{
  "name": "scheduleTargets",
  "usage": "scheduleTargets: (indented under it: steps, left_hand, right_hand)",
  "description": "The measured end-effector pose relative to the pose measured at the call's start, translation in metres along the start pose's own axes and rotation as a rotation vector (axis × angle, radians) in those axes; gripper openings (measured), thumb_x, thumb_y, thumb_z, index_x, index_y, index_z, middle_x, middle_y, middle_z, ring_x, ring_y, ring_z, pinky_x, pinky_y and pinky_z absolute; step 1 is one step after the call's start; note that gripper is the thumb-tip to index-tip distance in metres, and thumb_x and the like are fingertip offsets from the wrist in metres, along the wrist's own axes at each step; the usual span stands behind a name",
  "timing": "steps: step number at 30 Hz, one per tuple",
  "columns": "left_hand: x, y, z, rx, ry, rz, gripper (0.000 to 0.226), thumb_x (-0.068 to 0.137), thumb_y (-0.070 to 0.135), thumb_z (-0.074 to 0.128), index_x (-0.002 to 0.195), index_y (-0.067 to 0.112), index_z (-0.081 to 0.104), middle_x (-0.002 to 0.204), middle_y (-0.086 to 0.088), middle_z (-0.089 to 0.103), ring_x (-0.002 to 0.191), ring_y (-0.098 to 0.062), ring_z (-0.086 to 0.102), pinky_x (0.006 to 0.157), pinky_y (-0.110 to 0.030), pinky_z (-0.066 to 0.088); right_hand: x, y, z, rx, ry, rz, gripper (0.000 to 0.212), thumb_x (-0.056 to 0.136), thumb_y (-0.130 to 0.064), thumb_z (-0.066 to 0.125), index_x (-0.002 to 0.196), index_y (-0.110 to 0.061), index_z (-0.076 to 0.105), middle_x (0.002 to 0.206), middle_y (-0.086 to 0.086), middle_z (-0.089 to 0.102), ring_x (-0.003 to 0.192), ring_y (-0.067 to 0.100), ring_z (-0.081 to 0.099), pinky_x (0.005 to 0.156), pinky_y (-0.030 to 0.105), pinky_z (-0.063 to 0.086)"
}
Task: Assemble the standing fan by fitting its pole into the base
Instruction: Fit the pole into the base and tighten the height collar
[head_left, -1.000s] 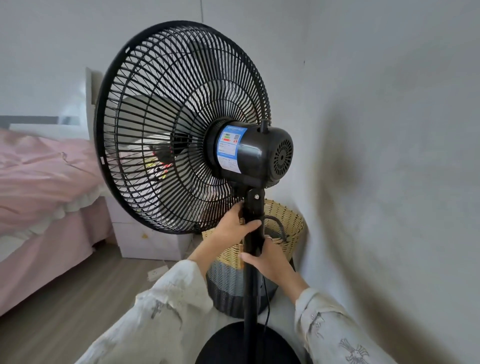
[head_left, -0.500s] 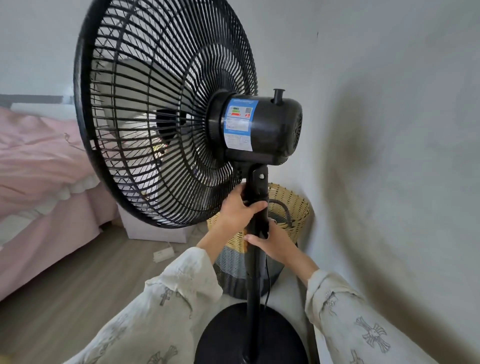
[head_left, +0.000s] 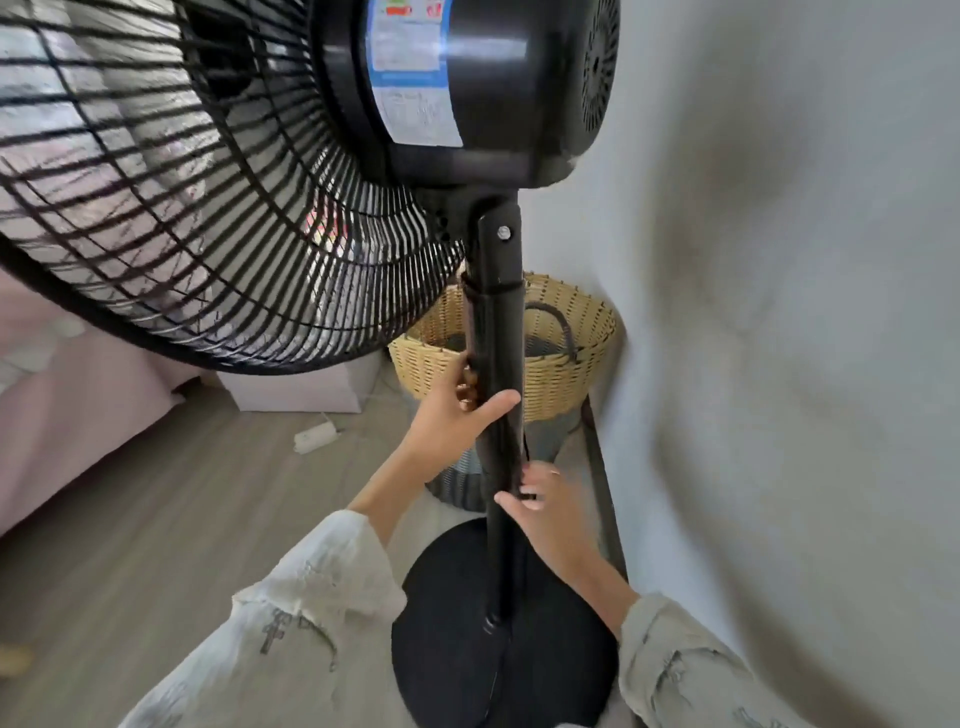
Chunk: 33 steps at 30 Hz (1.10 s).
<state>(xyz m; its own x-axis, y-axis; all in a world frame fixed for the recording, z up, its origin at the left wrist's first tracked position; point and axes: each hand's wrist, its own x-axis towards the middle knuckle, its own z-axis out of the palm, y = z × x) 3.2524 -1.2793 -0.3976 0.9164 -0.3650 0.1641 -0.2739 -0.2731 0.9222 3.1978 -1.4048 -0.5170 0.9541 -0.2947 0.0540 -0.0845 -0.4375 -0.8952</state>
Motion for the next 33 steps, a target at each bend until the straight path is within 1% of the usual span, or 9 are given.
scheduleTargets:
  steps: [3, 7, 9, 11, 13, 19, 24, 29, 33]
  left_hand:
    - [-0.011, -0.035, 0.012, -0.021, -0.032, -0.039, 0.044, 0.084, 0.034, 0.063, 0.123, 0.024, 0.044, 0.108, 0.015, 0.059, 0.100, 0.005, 0.057, 0.075, -0.003, 0.044]
    - [-0.024, -0.091, 0.027, -0.039, -0.171, -0.109, 0.050, 0.088, 0.020, 0.059, 0.133, 0.016, 0.038, 0.124, -0.001, 0.056, 0.115, -0.018, 0.055, 0.096, -0.028, 0.047]
    - [-0.024, -0.111, 0.031, -0.048, -0.224, -0.098, 0.040, 0.090, 0.011, 0.056, 0.128, 0.009, 0.044, 0.123, -0.009, 0.059, 0.114, -0.021, 0.057, 0.101, -0.034, 0.046]
    - [-0.016, -0.121, 0.028, -0.077, -0.287, -0.063, 0.033, 0.090, 0.009, 0.055, 0.123, 0.008, 0.050, 0.120, -0.010, 0.061, 0.112, -0.019, 0.058, 0.099, -0.028, 0.047]
    - [-0.003, -0.130, 0.025, -0.090, -0.383, -0.006, 0.034, 0.090, 0.008, 0.054, 0.124, 0.005, 0.050, 0.122, -0.011, 0.060, 0.114, -0.018, 0.057, 0.099, -0.026, 0.046]
    - [0.001, -0.147, 0.036, -0.128, -0.383, 0.108, 0.033, 0.089, 0.002, 0.053, 0.121, 0.000, 0.050, 0.117, -0.011, 0.061, 0.111, -0.016, 0.057, 0.096, -0.022, 0.047]
    - [0.000, -0.144, 0.038, -0.053, -0.361, 0.164, 0.029, 0.089, 0.002, 0.054, 0.117, 0.005, 0.048, 0.113, -0.006, 0.059, 0.110, -0.015, 0.056, 0.098, -0.025, 0.045]
    - [-0.005, -0.148, 0.041, -0.056, -0.271, 0.167, 0.027, 0.089, 0.006, 0.056, 0.114, 0.014, 0.050, 0.109, 0.003, 0.061, 0.108, -0.009, 0.057, 0.096, -0.019, 0.045]
    - [0.004, -0.142, 0.035, -0.127, -0.359, 0.077, 0.029, 0.079, 0.021, 0.069, 0.101, 0.031, 0.055, 0.102, 0.014, 0.064, 0.093, 0.009, 0.061, 0.076, -0.006, 0.048]
  right_hand:
    - [0.001, 0.027, 0.016, -0.005, -0.057, 0.062, 0.031, 0.080, -0.023, 0.069, 0.104, -0.006, 0.059, 0.098, 0.004, 0.066, 0.092, 0.018, 0.064, 0.065, 0.002, 0.040]
    - [0.000, 0.057, 0.040, 0.041, -0.013, 0.065, 0.018, 0.083, -0.023, 0.066, 0.099, -0.017, 0.061, 0.097, 0.004, 0.068, 0.094, 0.021, 0.064, 0.082, 0.029, 0.050]
    - [0.003, 0.069, 0.049, 0.077, -0.030, 0.040, 0.026, 0.084, -0.020, 0.066, 0.108, -0.016, 0.058, 0.101, 0.003, 0.067, 0.095, 0.018, 0.062, 0.081, 0.022, 0.048]
    - [0.010, 0.076, 0.055, 0.057, -0.076, 0.012, 0.035, 0.085, -0.021, 0.064, 0.117, -0.013, 0.053, 0.101, -0.002, 0.062, 0.092, 0.011, 0.058, 0.071, 0.005, 0.043]
    - [0.017, 0.087, 0.066, 0.097, -0.079, 0.010, 0.039, 0.086, -0.024, 0.064, 0.120, -0.014, 0.049, 0.095, -0.012, 0.056, 0.086, 0.003, 0.054, 0.063, 0.000, 0.040]
    - [0.011, 0.119, 0.087, 0.064, -0.001, -0.013, 0.046, 0.089, -0.030, 0.059, 0.129, -0.014, 0.042, 0.100, -0.009, 0.055, 0.093, 0.008, 0.055, 0.072, 0.016, 0.041]
    - [0.011, 0.123, 0.094, -0.014, 0.060, -0.041, 0.048, 0.089, -0.035, 0.058, 0.129, -0.014, 0.041, 0.096, -0.009, 0.055, 0.089, 0.007, 0.057, 0.060, 0.005, 0.039]
    - [0.015, 0.123, 0.092, -0.013, 0.055, -0.070, 0.044, 0.087, -0.033, 0.061, 0.124, -0.014, 0.045, 0.094, -0.008, 0.056, 0.086, 0.008, 0.056, 0.064, 0.009, 0.039]
    - [0.024, 0.119, 0.088, 0.085, 0.007, -0.029, 0.027, 0.078, -0.030, 0.069, 0.097, -0.024, 0.051, 0.079, -0.018, 0.057, 0.072, 0.000, 0.056, 0.059, 0.005, 0.041]
